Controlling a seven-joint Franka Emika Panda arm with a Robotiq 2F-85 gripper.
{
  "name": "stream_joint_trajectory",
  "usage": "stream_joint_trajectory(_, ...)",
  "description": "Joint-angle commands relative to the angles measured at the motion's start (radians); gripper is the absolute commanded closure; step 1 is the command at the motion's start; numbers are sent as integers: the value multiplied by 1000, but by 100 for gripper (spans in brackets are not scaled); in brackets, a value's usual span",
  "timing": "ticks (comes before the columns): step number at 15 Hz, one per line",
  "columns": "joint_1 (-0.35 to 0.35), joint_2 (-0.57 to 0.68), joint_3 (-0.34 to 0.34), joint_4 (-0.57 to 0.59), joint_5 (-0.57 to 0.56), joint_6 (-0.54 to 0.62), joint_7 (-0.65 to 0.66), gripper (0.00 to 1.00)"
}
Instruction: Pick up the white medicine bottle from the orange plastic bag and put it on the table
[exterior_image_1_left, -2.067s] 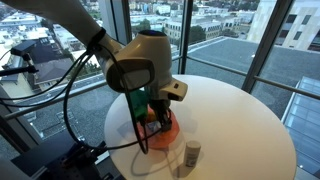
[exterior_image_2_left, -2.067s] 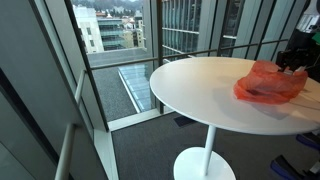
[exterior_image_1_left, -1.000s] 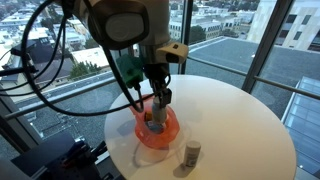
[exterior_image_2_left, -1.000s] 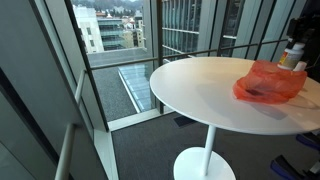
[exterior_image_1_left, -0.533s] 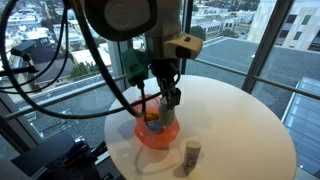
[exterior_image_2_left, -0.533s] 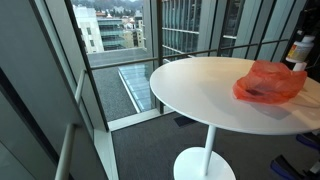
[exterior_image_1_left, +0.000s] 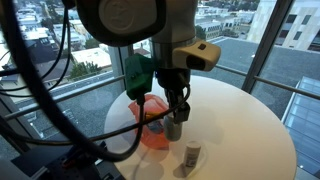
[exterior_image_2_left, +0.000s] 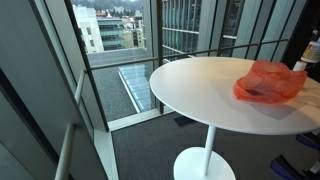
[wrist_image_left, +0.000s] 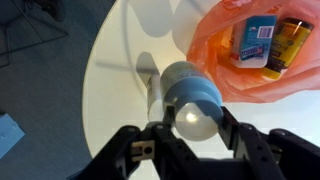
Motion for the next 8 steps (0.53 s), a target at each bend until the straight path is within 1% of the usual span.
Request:
stream_joint_trajectory(1, -29, -30, -20, -19, -41, -35, 22, 79)
stream_joint_trajectory(5, -48, -22, -51, -61, -37, -16, 2, 79)
stream_joint_trajectory(8, -51, -14, -69, -97, -34, 23, -9, 79)
